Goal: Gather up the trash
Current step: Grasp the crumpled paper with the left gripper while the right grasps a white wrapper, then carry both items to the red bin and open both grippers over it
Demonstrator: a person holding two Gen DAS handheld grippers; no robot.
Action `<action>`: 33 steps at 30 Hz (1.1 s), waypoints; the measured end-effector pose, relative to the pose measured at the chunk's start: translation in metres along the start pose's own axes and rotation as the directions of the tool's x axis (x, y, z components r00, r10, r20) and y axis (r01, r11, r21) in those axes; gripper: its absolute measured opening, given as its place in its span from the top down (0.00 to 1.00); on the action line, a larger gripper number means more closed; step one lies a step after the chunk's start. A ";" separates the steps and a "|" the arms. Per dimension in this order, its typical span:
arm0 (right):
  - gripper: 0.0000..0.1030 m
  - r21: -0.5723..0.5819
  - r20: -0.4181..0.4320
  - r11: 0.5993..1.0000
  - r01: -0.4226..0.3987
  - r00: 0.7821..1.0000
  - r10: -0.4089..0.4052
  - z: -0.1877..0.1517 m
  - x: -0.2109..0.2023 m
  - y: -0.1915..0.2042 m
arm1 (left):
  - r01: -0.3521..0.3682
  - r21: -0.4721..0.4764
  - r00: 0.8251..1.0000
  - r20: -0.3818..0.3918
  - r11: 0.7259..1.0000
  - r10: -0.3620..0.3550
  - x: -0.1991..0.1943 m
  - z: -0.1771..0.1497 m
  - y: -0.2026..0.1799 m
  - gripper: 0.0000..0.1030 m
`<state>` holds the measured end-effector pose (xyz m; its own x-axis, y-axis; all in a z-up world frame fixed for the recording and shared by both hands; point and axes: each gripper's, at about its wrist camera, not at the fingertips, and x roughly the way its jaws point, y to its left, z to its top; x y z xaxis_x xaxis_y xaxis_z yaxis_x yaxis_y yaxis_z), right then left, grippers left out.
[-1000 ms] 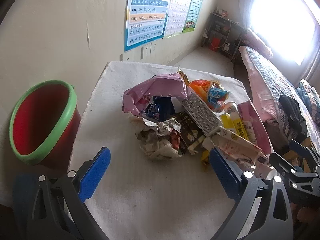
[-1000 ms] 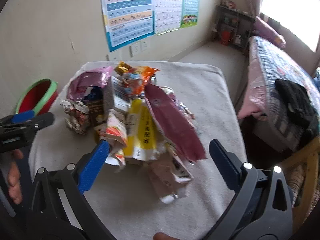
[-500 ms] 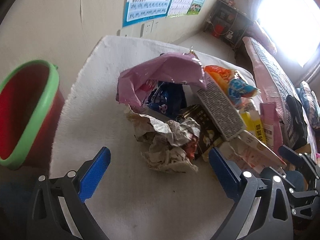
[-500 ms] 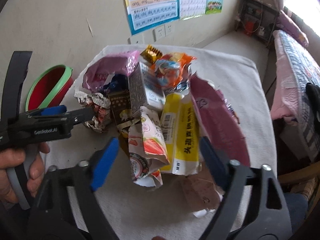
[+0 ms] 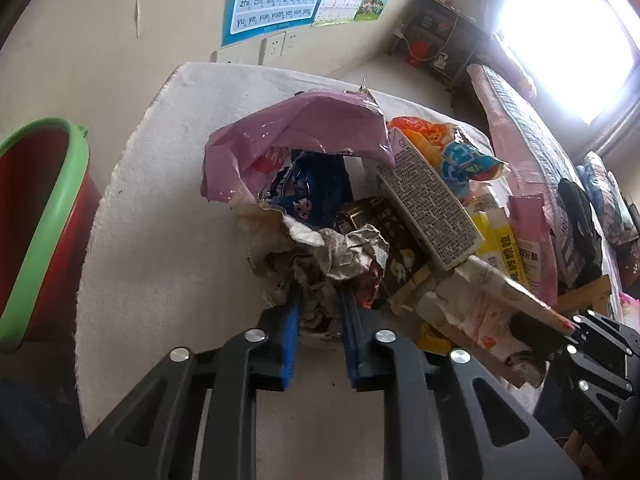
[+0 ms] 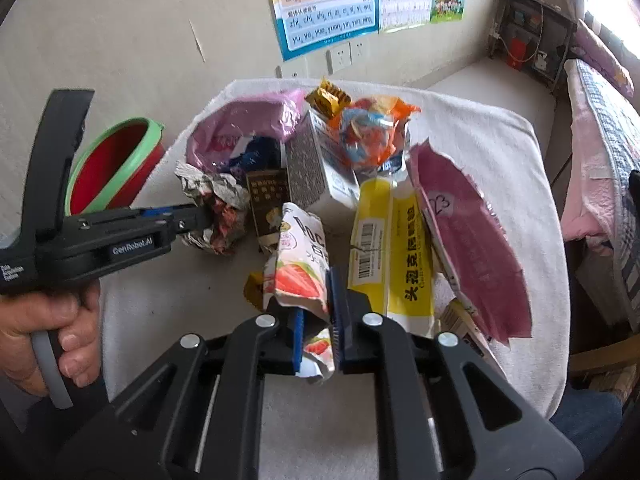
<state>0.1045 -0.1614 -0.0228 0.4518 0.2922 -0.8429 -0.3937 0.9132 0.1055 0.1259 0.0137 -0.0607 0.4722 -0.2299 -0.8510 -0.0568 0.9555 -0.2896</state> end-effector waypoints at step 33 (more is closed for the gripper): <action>0.89 -0.230 0.218 0.957 -0.175 0.949 0.226 0.090 -0.052 0.148 | -0.126 -0.198 0.953 0.248 0.972 0.174 -0.178 0.008 0.131 0.90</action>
<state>0.0950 -0.0158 0.0843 0.5146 0.5459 -0.6612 -0.6404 0.7574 0.1269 0.0415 0.1814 0.0557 0.6585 -0.0073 -0.7525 -0.2885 0.9211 -0.2613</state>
